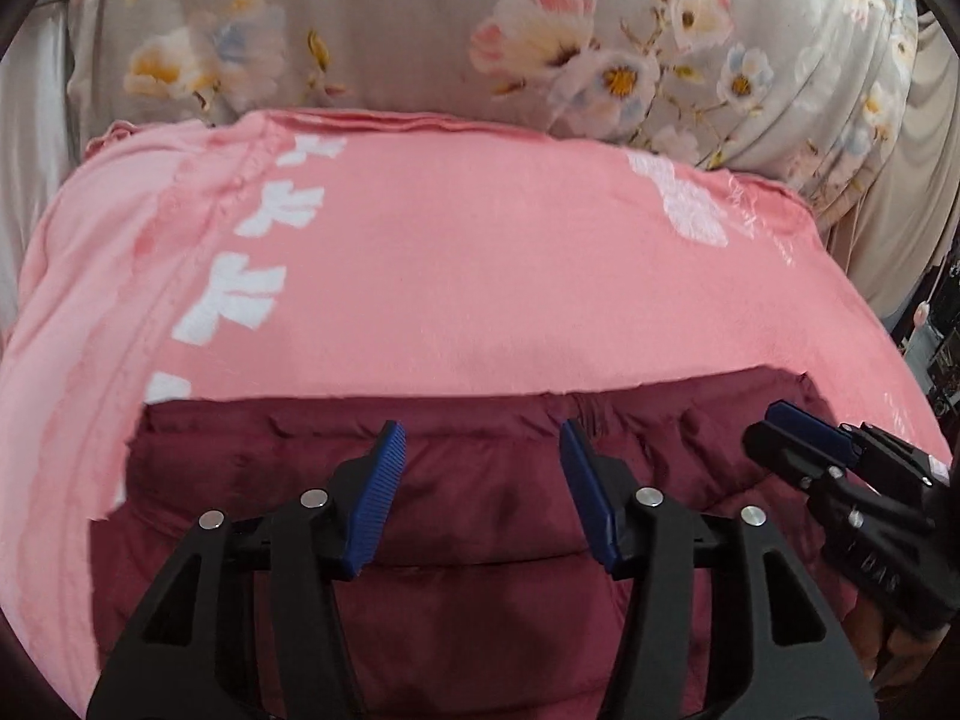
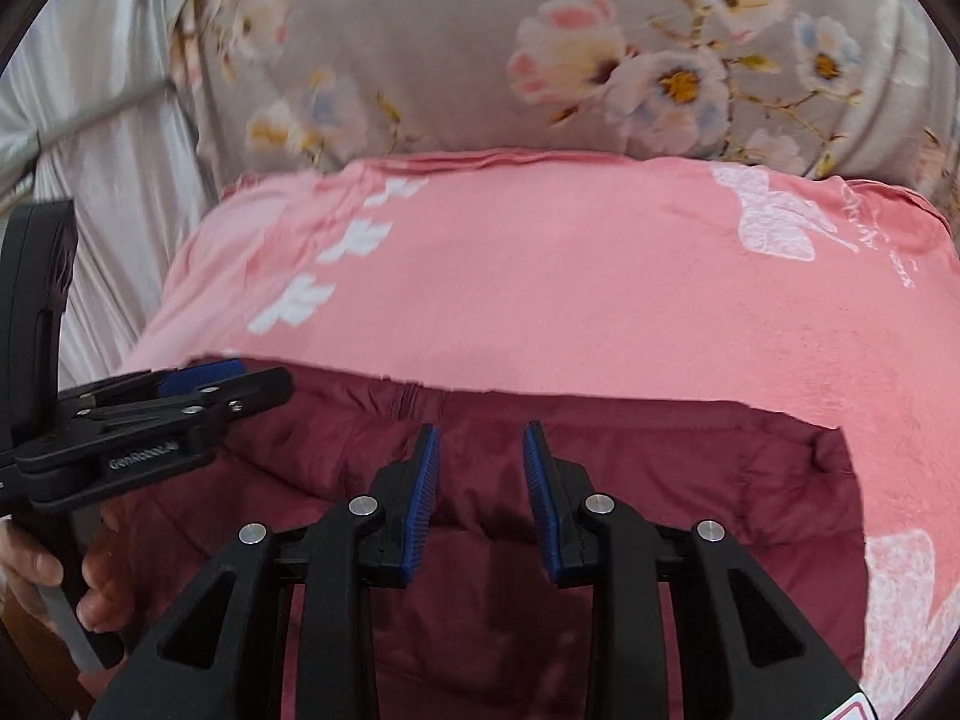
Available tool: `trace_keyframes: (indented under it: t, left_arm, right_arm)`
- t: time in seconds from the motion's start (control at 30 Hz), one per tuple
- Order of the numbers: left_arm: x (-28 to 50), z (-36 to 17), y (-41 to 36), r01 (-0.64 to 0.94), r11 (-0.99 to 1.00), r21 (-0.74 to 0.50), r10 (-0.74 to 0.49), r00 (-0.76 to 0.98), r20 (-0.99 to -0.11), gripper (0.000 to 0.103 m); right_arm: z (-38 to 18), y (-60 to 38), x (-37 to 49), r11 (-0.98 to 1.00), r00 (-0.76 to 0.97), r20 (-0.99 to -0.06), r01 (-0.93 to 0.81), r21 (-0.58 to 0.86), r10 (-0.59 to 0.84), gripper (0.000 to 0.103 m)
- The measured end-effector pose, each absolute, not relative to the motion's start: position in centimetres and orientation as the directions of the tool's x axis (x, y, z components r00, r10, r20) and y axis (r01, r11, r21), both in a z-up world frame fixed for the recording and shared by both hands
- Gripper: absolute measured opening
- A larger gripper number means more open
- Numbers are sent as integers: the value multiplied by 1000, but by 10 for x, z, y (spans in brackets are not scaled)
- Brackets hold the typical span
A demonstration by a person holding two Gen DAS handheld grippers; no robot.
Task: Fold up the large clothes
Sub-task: 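Fold the jacket over with both tools and smooth the fold edge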
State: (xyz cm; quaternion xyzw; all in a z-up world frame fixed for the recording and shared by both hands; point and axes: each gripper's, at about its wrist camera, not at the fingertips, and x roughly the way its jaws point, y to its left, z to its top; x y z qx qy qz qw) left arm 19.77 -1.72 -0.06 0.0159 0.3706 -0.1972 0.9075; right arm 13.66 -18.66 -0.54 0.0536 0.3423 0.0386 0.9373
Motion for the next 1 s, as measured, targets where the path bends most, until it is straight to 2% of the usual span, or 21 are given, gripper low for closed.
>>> trace_keyframes:
  t: [0.13, 0.37, 0.8, 0.9, 1.0]
  left_arm:
    - [209, -25, -17, 341, 932, -124, -324, 631, -705, 52]
    - [217, -47, -9, 314, 936, -158, -328, 621, -712, 52]
    - [219, -58, -15, 308, 944, -118, -296, 636, -712, 52]
    - [211, -37, 4, 306, 939, -155, -325, 653, -684, 52]
    - [212, -12, 48, 241, 955, -175, -296, 697, -654, 53]
  right_arm:
    - [-28, -192, 151, 988, 727, -677, -17, 155, 118, 26]
    - [-45, -201, 157, 979, 710, -688, -12, 203, 151, 25]
    - [-49, -206, 157, 972, 709, -687, 6, 233, 160, 21]
    - [-20, -233, 134, 971, 774, -627, 76, 227, 86, 22]
    - [-13, -274, 120, 956, 771, -636, 194, 222, -9, 22]
